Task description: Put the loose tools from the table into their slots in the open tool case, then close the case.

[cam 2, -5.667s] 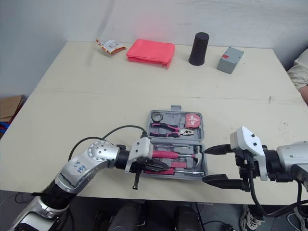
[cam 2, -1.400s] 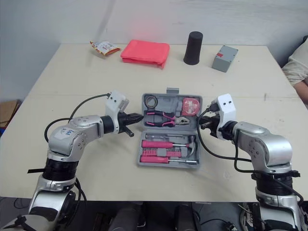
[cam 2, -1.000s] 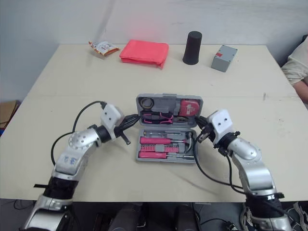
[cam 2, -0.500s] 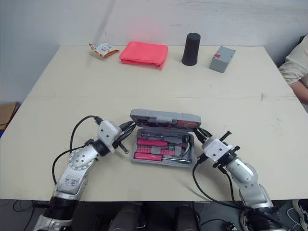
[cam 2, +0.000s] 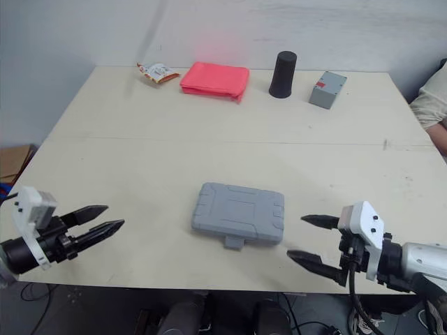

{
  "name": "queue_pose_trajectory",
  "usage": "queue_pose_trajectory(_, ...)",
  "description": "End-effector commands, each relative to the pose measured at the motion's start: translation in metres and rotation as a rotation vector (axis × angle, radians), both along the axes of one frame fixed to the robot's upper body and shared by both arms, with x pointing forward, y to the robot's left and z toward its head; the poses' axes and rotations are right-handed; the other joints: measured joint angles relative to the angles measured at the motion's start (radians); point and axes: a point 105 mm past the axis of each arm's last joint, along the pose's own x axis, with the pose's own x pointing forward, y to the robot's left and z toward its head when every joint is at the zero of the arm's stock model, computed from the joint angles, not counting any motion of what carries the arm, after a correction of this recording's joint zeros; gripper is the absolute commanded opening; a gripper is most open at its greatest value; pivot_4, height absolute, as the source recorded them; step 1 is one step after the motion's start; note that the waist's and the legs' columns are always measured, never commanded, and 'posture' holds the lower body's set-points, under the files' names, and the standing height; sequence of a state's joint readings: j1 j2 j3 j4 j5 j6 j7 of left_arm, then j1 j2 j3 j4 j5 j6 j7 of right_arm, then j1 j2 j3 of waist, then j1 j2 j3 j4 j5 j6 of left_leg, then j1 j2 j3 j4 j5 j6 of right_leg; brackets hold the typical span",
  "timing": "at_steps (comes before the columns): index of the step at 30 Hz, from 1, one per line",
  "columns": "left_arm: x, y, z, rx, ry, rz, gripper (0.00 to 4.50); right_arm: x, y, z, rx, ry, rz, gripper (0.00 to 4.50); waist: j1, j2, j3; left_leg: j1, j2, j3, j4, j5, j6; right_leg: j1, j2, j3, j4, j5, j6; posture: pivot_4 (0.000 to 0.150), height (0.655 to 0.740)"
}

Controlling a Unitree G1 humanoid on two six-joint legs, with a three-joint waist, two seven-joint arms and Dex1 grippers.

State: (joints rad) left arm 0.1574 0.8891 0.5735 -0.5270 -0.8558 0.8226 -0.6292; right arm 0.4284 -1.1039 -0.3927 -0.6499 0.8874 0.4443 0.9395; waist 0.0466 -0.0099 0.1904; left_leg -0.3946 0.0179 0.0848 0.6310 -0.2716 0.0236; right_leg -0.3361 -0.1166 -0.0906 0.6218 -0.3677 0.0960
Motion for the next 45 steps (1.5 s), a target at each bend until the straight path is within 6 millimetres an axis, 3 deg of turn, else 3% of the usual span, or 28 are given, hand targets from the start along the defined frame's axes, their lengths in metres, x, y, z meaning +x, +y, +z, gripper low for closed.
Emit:
queue_pose_trajectory(1, 0.024, -0.008, -0.003, 0.079, -0.037, -0.046, 3.07, -0.009, 0.012, -0.007, -0.024, 0.047, 0.075, 4.24, -0.001, -0.001, 0.0, -0.002, 0.0, 0.001, 0.0, 0.0, 0.0, -0.002, 0.0, 0.0, 0.0, 0.0, 0.0, 0.15, 0.7361)
queue_pose_trajectory(4, 0.054, -0.025, -0.008, 0.126, -0.068, -0.111, 2.1, -0.009, 0.02, -0.018, -0.05, 0.073, 0.109, 3.21, -0.005, -0.001, 0.0, -0.004, 0.0, 0.004, 0.0, 0.005, 0.0, -0.006, 0.0, 0.002, 0.0, 0.001, 0.0, 0.15, 0.7361)
queue_pose_trajectory(8, 0.091, -0.053, -0.009, 0.144, -0.09, -0.2, 0.22, 0.0, 0.028, -0.031, -0.077, 0.065, 0.12, 1.21, -0.015, -0.002, -0.001, -0.009, 0.0, 0.005, 0.001, 0.006, 0.0, -0.01, 0.001, 0.001, 0.001, 0.002, 0.002, 0.15, 0.7361)
queue_pose_trajectory(9, 0.104, -0.065, -0.012, 0.164, -0.096, -0.234, 0.0, 0.005, 0.03, -0.036, -0.089, 0.058, 0.113, 0.75, -0.016, -0.003, -0.001, -0.009, 0.0, 0.005, 0.001, 0.007, 0.001, -0.01, 0.002, 0.001, 0.002, 0.002, 0.002, 0.15, 0.7361)
queue_pose_trajectory(11, 0.121, -0.083, -0.02, 0.214, -0.107, -0.303, 0.0, 0.013, 0.034, -0.044, -0.109, 0.048, 0.107, 0.04, -0.016, -0.005, 0.0, -0.012, -0.001, 0.005, 0.005, 0.008, 0.001, -0.012, 0.002, -0.001, 0.004, 0.002, 0.003, 0.15, 0.7361)
queue_pose_trajectory(15, 0.145, -0.109, -0.034, 0.26, -0.106, -0.377, 0.0, 0.024, 0.037, -0.052, -0.139, 0.009, 0.109, 0.04, -0.02, -0.006, 0.0, -0.011, -0.002, 0.007, 0.006, 0.009, 0.002, -0.012, 0.002, -0.002, 0.006, 0.003, 0.005, 0.15, 0.7361)
queue_pose_trajectory(18, 0.152, -0.123, -0.046, 0.298, -0.086, -0.44, 0.0, 0.033, 0.038, -0.052, -0.149, -0.022, 0.096, 0.04, -0.024, -0.007, 0.001, -0.012, -0.002, 0.009, 0.007, 0.009, 0.003, -0.014, 0.003, -0.005, 0.007, 0.004, 0.005, 0.15, 0.7361)
queue_pose_trajectory(22, 0.145, -0.135, -0.051, 0.337, -0.076, -0.572, 0.0, 0.046, 0.033, -0.047, -0.152, -0.077, 0.045, 0.04, -0.023, -0.008, 0.001, -0.013, -0.001, 0.009, 0.009, 0.009, 0.003, -0.016, 0.003, -0.006, 0.011, 0.004, 0.005, 0.15, 0.7361)
queue_pose_trajectory(32, 0.109, -0.139, -0.05, 0.34, -0.025, -0.787, 0.0, 0.095, 0.003, -0.039, -0.19, -0.204, -0.21, 0.04, -0.024, -0.008, 0.001, -0.014, -0.001, 0.009, 0.016, 0.009, 0.004, -0.016, 0.001, -0.005, 0.015, 0.003, 0.005, 0.15, 0.7361)
queue_pose_trajectory(38, 0.114, -0.14, -0.026, 0.299, -0.099, -0.736, 0.0, 0.092, -0.008, -0.023, -0.157, -0.195, -0.23, 0.04, -0.022, -0.008, 0.001, -0.015, -0.001, 0.007, 0.017, 0.009, 0.004, -0.016, 0.001, -0.002, 0.016, 0.003, 0.005, 0.15, 0.7361)
queue_pose_trajectory(41, 0.11, -0.143, -0.007, 0.236, -0.112, -0.742, 0.0, 0.073, 0.0, -0.01, -0.07, -0.132, -0.172, 0.04, -0.022, -0.008, 0.001, -0.016, -0.001, 0.006, 0.017, 0.009, 0.004, -0.016, 0.001, -0.002, 0.018, 0.003, 0.005, 0.15, 0.7361)
queue_pose_trajectory(45, 0.105, -0.166, -0.003, 0.293, -0.17, -0.824, 0.0, 0.057, 0.021, -0.02, -0.039, -0.07, -0.117, 0.04, -0.022, -0.008, 0.001, -0.015, -0.001, 0.005, 0.017, 0.009, 0.004, -0.014, 0.001, -0.001, 0.018, 0.003, 0.005, 0.15, 0.7361)
